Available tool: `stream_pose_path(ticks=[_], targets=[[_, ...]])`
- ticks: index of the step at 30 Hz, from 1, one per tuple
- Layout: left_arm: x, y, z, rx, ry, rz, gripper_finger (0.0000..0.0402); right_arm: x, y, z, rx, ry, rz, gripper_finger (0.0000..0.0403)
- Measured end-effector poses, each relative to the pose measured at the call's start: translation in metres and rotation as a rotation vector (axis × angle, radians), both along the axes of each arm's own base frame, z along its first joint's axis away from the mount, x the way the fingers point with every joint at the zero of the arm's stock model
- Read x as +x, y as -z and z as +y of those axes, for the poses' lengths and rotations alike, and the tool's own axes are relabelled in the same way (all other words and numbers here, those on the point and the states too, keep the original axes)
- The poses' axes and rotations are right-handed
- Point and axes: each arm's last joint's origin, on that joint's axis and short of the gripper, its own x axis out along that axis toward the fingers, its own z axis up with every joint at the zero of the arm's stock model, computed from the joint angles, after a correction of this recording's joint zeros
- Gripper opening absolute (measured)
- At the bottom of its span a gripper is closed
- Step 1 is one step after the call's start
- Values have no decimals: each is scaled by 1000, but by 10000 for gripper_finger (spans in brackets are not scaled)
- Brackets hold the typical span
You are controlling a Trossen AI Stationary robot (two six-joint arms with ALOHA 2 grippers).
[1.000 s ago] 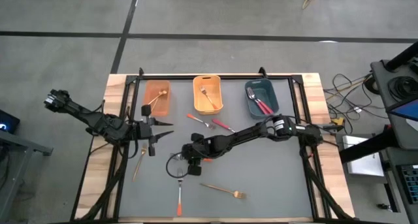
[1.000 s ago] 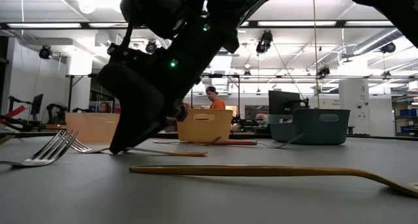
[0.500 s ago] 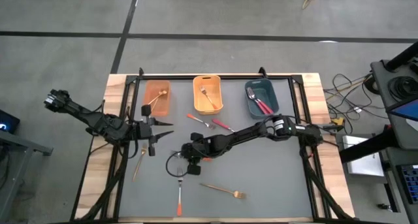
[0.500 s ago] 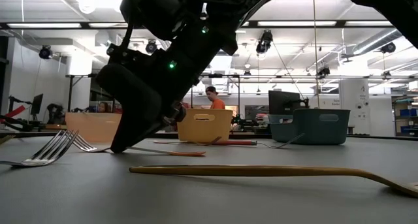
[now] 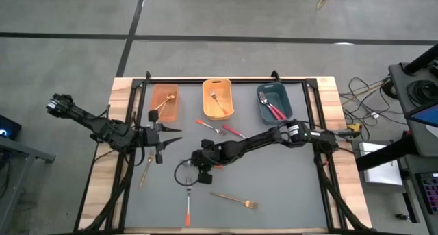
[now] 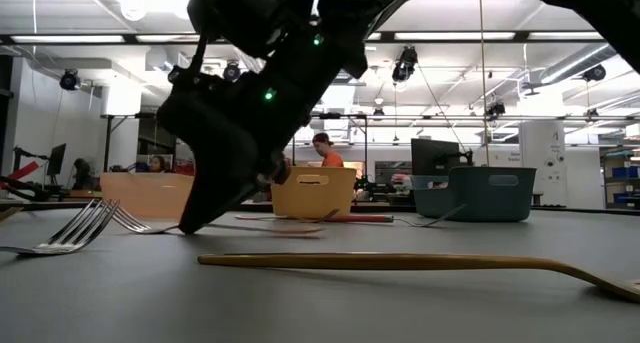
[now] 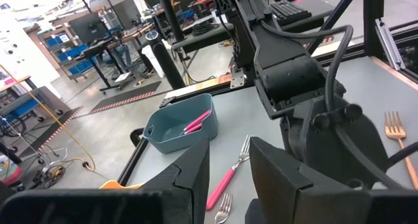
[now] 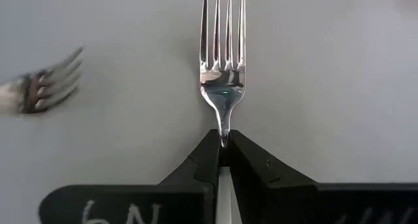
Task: Sort silverware by color (type)
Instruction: Put the orange fork into the yellow bin
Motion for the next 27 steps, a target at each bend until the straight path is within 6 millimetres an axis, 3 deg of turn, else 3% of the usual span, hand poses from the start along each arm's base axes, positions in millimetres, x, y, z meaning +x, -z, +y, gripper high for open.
stream_pose_path(ticks=[12,27], targets=[[0,0,0,0,-1,0,91,-11,-44,-6,7,39,-26,18],[0,1,0,6,-2,12,91,-23,-93,-44,-9,207,-76,18]])
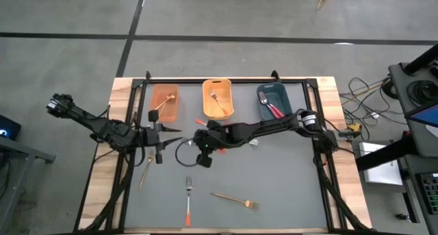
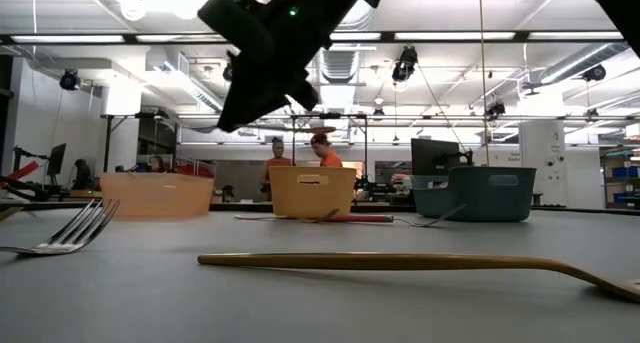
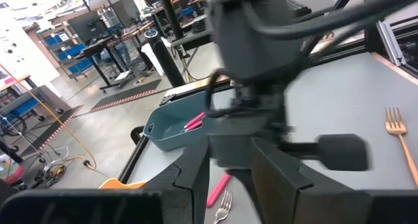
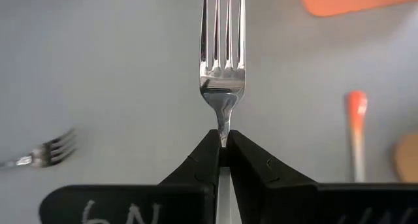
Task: Sort silverware by color (type)
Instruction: Put the orange fork into the yellow bin
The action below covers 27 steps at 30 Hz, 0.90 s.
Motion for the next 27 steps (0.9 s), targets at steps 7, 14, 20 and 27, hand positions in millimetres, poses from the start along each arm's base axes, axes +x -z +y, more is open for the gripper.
stream_pose_path(ticks=[7,14,20,27], targets=[[0,0,0,7,0,4,91,-7,-18,-29,41,108,-22,18],[0,1,0,11,-1,12,91,-9,-21,-63,86,232,-40,18],[-1,2,0,17,-2,23,91,-11,-22,-86,93,283,-46,18],[-1,2,0,31,1,26,91,-14,-23,-110,93,332,-58,18]])
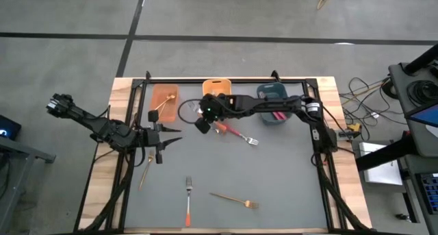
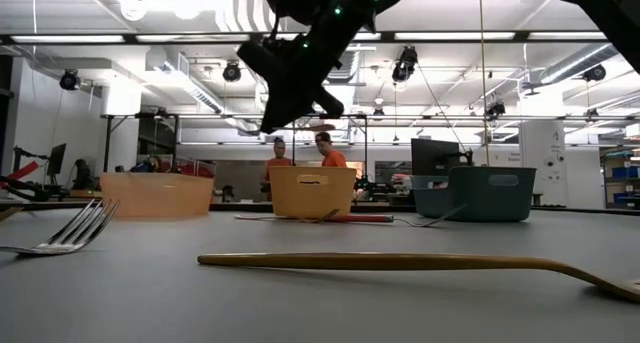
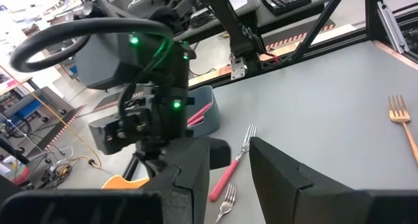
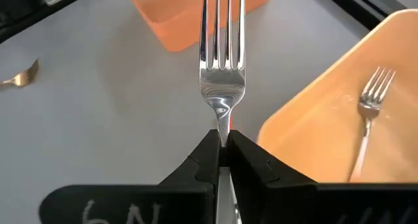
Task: Sort silverware by color (type)
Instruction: Put the orange fork into the yellow bin
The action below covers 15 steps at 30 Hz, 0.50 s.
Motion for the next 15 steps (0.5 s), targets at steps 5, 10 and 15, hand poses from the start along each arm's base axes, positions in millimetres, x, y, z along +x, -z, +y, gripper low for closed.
stream_pose_path(ticks=[5,10,15], targets=[[0,0,0,5,1,1,91,-2,-1,-17,2,31,-11,18],[0,0,0,9,-15,0,91,-7,-1,-38,5,85,-20,18],[-1,0,3,27,-102,-8,91,-13,-2,-63,34,172,-40,18]])
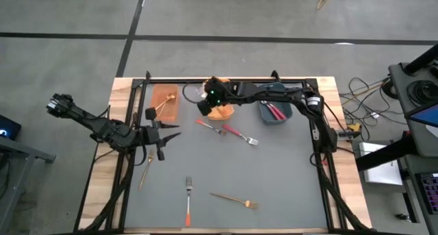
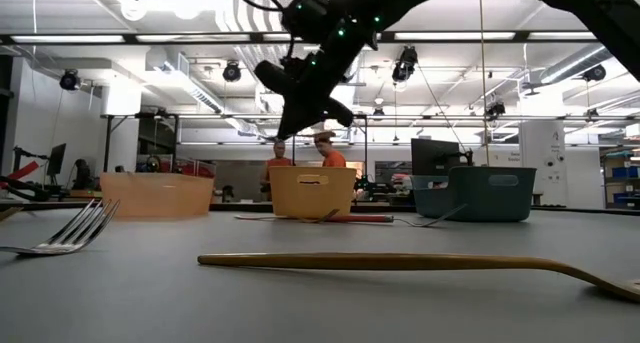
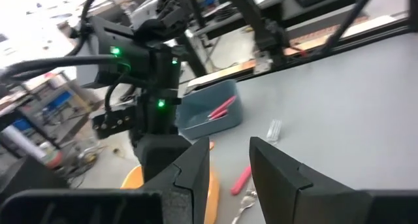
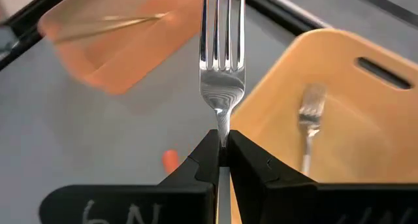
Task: Sort silverware by color (type)
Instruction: Put the orange fork into the yellow bin
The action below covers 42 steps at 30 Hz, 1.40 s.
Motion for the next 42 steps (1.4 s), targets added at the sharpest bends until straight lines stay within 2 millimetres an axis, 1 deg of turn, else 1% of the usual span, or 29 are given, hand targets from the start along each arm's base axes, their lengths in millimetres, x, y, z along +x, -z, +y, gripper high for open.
stream_pose_path(ticks=[7,11,17,27,29,33,35,38,40,42], targets=[[0,0,1,5,-26,-2,91,-9,0,-26,33,96,-17,18],[0,0,1,5,-26,-3,91,-15,3,-33,56,128,15,18],[0,0,1,5,-27,-3,91,-20,7,-34,93,168,63,18],[1,-2,3,-32,-44,-37,91,-21,8,-34,90,166,80,18],[5,-7,6,-12,-65,-72,91,-21,8,-34,87,165,81,18],[9,-15,16,155,-115,-81,91,-21,11,-34,81,168,89,18],[11,-19,24,208,-158,-88,91,-19,17,-35,85,168,102,18],[12,-21,38,227,-220,-90,91,-16,31,-36,95,167,132,18],[13,-19,46,225,-218,-74,91,-14,37,-36,112,157,144,18],[15,-12,55,206,-186,-58,91,-14,39,-36,115,156,154,18]])
